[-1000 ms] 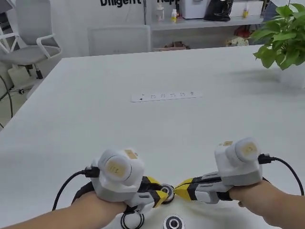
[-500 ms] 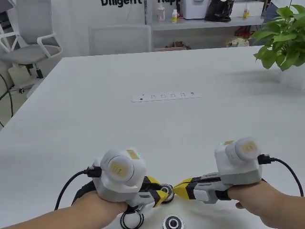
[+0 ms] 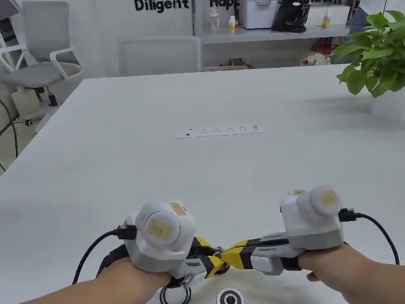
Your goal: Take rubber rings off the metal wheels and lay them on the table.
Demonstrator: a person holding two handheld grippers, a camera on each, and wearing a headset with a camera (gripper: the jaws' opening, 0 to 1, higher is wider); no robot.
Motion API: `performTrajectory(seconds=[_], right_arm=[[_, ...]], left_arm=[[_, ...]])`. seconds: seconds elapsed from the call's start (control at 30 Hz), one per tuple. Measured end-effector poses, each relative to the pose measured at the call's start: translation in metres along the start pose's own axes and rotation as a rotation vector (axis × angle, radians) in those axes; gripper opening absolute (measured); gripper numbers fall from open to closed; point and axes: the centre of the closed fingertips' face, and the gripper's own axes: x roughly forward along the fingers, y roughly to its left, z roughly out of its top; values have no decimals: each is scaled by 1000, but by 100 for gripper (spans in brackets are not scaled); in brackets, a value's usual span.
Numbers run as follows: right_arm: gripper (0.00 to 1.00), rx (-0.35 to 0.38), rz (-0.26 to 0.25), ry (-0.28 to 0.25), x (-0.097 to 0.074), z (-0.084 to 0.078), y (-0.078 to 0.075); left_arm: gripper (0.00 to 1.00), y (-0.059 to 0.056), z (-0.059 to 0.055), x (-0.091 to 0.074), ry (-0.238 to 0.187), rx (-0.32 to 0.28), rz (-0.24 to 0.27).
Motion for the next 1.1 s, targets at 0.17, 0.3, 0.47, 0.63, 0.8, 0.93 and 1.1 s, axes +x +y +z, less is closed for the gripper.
performTrajectory(seconds=[0.17,0.3,0.47,0.63,0.8,0.93,1.1], right_arm=[[0,46,48,-20,-3,2,5],[0,55,66,-24,-4,2,7],[0,27,46,-29,-5,3,4],[0,5,5,-24,-5,2,-4],[0,-1,-18,-12,-7,0,-8],[0,-6,-21,-13,-8,1,-8],[0,-9,-18,-15,-8,2,-6]], left_arm=[[13,0,0,0,-4,0,-1],[13,0,0,0,-8,-2,-1],[13,0,0,0,-19,-15,-6],[13,0,0,0,-15,-7,-6],[14,-1,1,1,-2,4,-13],[16,-3,3,-1,-4,15,-27],[20,-8,7,-8,-20,62,-54]])
